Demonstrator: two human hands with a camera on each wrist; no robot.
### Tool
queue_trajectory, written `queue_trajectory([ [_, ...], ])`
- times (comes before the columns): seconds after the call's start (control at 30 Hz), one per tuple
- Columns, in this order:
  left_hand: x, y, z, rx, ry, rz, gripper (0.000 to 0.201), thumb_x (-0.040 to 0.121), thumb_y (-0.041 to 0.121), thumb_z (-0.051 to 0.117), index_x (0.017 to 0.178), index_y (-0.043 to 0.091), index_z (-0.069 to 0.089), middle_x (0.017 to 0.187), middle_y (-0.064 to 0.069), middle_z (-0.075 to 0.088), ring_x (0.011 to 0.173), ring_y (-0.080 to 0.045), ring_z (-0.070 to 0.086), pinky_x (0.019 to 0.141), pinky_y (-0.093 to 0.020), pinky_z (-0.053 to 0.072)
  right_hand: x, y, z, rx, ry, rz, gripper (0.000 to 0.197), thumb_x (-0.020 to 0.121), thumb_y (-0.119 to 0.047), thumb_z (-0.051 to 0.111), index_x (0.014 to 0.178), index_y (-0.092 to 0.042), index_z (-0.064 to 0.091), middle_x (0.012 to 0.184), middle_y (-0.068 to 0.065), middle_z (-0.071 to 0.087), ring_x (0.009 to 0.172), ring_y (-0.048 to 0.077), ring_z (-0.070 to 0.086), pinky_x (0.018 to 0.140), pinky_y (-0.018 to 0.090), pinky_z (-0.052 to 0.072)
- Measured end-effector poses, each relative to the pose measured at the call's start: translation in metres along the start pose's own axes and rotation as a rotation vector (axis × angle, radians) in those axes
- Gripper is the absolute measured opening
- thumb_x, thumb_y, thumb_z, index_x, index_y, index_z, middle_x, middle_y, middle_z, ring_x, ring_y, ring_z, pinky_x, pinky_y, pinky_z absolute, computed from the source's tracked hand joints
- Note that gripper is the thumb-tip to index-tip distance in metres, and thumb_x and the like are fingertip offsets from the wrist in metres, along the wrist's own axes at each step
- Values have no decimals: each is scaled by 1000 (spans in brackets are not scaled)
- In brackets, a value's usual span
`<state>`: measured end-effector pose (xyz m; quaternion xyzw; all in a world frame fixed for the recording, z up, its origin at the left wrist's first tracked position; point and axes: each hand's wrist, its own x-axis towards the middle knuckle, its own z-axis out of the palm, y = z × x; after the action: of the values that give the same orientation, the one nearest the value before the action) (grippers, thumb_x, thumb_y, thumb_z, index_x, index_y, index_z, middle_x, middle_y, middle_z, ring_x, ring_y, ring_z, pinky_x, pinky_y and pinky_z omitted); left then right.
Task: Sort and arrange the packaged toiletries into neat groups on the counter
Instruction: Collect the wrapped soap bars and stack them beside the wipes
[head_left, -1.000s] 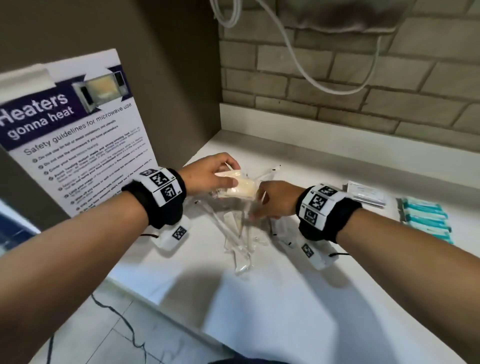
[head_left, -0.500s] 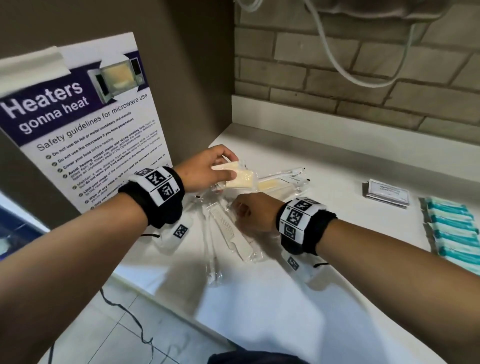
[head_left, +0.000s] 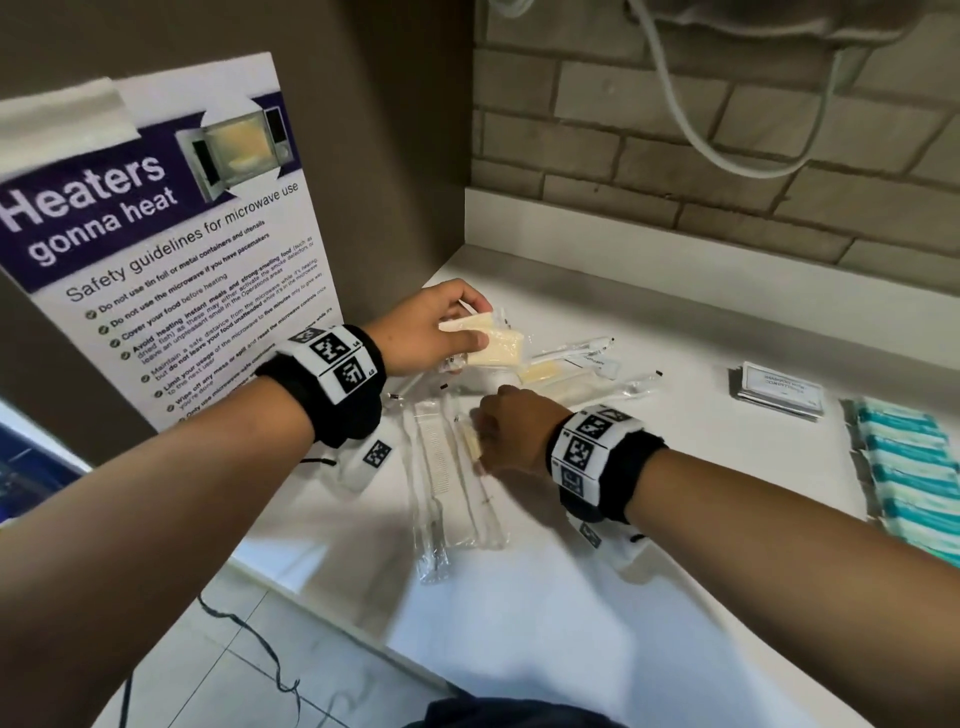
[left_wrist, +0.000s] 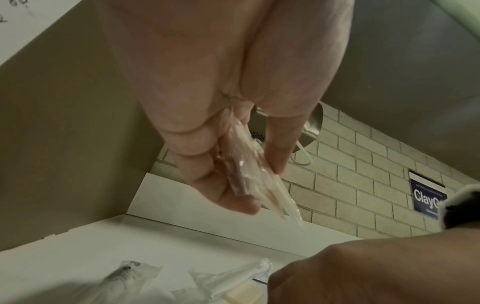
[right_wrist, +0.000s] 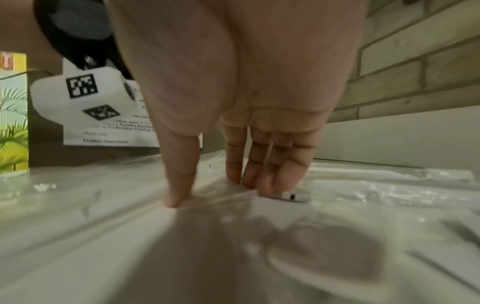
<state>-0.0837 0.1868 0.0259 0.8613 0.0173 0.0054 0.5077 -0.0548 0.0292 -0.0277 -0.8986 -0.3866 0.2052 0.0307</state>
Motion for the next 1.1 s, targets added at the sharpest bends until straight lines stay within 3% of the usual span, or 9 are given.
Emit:
queue_trajectory([
  [0.07,2,1,0,-12,0,7,24,88,6,66,107,15,54,99,-7,63,83,-17,61,66,-20,51,-2,0,-4,1,4,-16,23,78,-32,73,87,-21,55,94,2,54,91,23,58,77,32,50],
  [0.2,5,0,-1,-27,37,17,24,89,4,64,109,12,55,92,-3,61,80,-16,60,61,-15,49,-8,7,-11,-58,-2,-23,28,79,-34,71,95,-13,63,94,6,65,88,24,61,70,29,46],
  [0.37,13,-2,-1,-49,87,36,25,89,1,62,113,6,55,91,-3,61,73,-12,58,56,-10,48,-16,26,-29,-50,-47,-21,22,90,-36,56,99,-17,62,95,1,64,90,22,57,83,31,46],
  [0.47,23,-1,-1,-48,106,55,25,89,3,63,113,8,55,94,-3,61,76,-15,58,58,-9,47,-9,45,-43,-27,56,0,29,91,-14,45,64,-24,43,85,5,55,81,23,50,71,27,37],
  [0.57,35,1,-1,-18,111,77,23,89,7,65,109,15,57,94,1,63,81,-12,60,68,-12,47,5,63,-55,-18,89,104,32,92,-13,42,62,-23,38,85,3,52,82,23,48,71,27,35],
  [0.67,45,0,-1,-21,99,87,23,88,9,66,106,19,56,96,1,64,84,-11,61,75,-20,48,24,77,-57,-41,28,180,19,93,-22,43,80,-17,57,100,5,62,94,24,56,80,30,42],
  [0.77,52,2,0,-29,88,83,23,88,8,65,107,18,56,94,3,63,82,-8,60,70,-14,48,41,84,-54,-62,-14,235,25,92,-29,47,103,-15,64,116,6,65,103,24,58,90,33,45],
  [0.97,67,2,0,-13,83,70,24,88,7,65,109,13,56,87,6,60,76,-4,58,69,-12,47,63,89,-53,-31,-35,183,53,86,-39,53,138,-34,46,146,-3,47,129,21,49,108,31,38],
  [1.1,76,1,3,-20,76,69,24,88,6,66,108,15,55,87,7,59,76,-5,58,71,-15,45,65,89,-57,-130,-63,117,53,88,-40,56,139,-27,48,140,3,52,128,25,50,107,36,40],
])
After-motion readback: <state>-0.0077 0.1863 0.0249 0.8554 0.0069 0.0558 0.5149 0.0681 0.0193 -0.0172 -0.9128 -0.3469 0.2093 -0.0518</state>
